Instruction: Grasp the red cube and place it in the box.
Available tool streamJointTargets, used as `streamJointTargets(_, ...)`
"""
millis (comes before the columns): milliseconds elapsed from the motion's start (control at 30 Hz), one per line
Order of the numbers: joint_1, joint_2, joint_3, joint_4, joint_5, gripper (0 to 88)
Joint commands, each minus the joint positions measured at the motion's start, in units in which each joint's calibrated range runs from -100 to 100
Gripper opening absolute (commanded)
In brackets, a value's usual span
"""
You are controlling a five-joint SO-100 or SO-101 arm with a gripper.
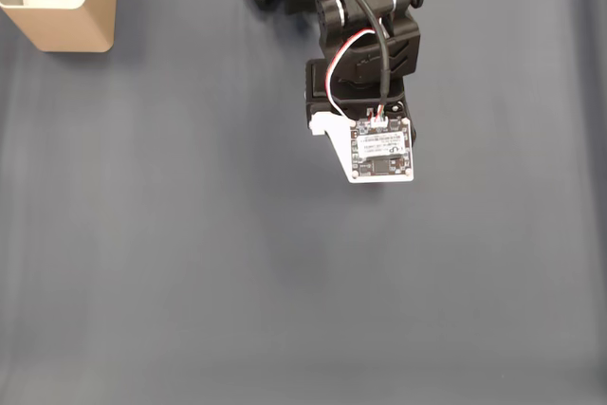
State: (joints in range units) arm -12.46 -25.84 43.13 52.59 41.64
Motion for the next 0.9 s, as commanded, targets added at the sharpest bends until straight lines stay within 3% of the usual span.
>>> streamJointTargets(0, 0.6, 0.45, -0.34, -1.36, -0.2, 24.8)
streamJointTargets(867, 0.67, 0.36, 9.15, -10.86, 0.29, 24.8)
